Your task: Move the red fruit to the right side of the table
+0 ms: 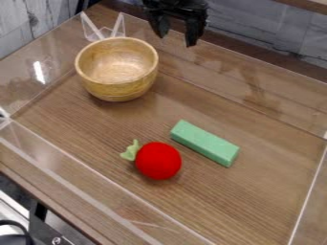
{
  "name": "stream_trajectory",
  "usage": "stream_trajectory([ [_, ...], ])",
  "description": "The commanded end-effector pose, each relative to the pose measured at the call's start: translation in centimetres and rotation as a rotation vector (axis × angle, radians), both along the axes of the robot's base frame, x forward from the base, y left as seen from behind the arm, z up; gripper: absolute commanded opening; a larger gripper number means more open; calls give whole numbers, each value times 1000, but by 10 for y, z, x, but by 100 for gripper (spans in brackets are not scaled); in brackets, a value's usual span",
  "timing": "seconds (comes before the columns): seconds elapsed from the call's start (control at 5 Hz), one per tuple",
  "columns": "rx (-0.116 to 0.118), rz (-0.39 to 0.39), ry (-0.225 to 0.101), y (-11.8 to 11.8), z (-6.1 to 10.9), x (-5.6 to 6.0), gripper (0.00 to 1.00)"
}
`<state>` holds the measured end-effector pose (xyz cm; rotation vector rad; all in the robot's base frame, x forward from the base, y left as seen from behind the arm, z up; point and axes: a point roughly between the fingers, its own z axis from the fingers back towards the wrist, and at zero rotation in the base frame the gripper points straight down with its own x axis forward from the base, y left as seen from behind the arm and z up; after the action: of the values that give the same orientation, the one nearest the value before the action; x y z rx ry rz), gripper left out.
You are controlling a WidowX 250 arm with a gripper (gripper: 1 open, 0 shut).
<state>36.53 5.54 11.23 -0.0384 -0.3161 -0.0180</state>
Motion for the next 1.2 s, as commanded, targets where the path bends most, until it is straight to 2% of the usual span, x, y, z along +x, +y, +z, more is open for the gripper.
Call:
stream_trajectory([
  [0.0, 15, -45, -78, -6, 19, 0, 100],
  [0.2, 5, -30, -79, -19, 31, 0, 100],
  [0.4, 0, -2, -90, -19, 43, 8, 100],
  [0.8, 29, -151, -43, -30, 13, 5, 100],
  [1.0, 36, -115, -18, -23, 5, 2, 100],
])
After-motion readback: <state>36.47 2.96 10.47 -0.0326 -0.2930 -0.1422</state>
